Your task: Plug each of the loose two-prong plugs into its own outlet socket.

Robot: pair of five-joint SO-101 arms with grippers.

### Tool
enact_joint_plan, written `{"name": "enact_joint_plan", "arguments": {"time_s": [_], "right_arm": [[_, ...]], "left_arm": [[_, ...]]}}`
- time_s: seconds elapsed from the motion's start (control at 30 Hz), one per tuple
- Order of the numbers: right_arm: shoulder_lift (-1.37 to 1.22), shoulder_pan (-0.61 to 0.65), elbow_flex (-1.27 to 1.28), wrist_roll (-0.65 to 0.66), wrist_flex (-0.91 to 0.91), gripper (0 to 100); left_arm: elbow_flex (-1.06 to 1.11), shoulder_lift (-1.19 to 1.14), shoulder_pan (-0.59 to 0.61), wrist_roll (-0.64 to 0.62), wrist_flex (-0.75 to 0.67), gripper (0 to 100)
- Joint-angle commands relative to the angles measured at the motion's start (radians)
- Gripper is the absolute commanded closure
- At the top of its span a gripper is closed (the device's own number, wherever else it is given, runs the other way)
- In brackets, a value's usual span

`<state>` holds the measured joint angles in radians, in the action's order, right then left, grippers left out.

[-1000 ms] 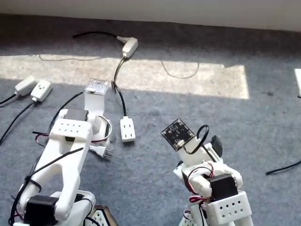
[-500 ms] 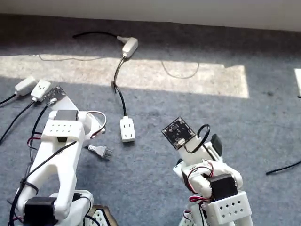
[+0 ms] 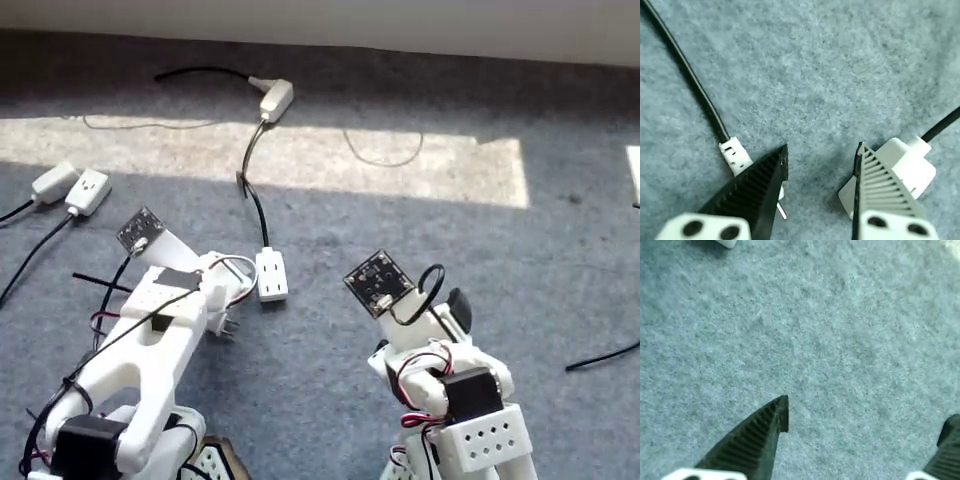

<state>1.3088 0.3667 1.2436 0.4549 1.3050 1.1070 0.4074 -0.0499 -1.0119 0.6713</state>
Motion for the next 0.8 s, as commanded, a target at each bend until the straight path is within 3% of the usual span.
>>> {"name": "enact_joint_plan", "arguments": {"time_s": [0.0,0.13,0.27,0.67,0.77], "right_arm": [[0.002,0.027,0.001,-0.015,-0.022,56.2],[0.002,0.036,0.001,-0.017,-0.022,56.2],[0.002,0.035,0.001,-0.017,-0.025,56.2],[0.002,0.035,0.001,-0.017,-0.028,56.2],[0.002,0.035,0.001,-0.017,-0.028,56.2]], "left_arm": [[0.013,0.031,0.015,-0.012,-0.051,77],[0.004,0.033,0.016,-0.014,0.038,77],[-0.056,0.033,0.016,-0.011,0.219,77],[-0.487,0.033,0.018,-0.006,0.733,77],[-0.522,0.024,0.016,0.066,0.793,77]]}}
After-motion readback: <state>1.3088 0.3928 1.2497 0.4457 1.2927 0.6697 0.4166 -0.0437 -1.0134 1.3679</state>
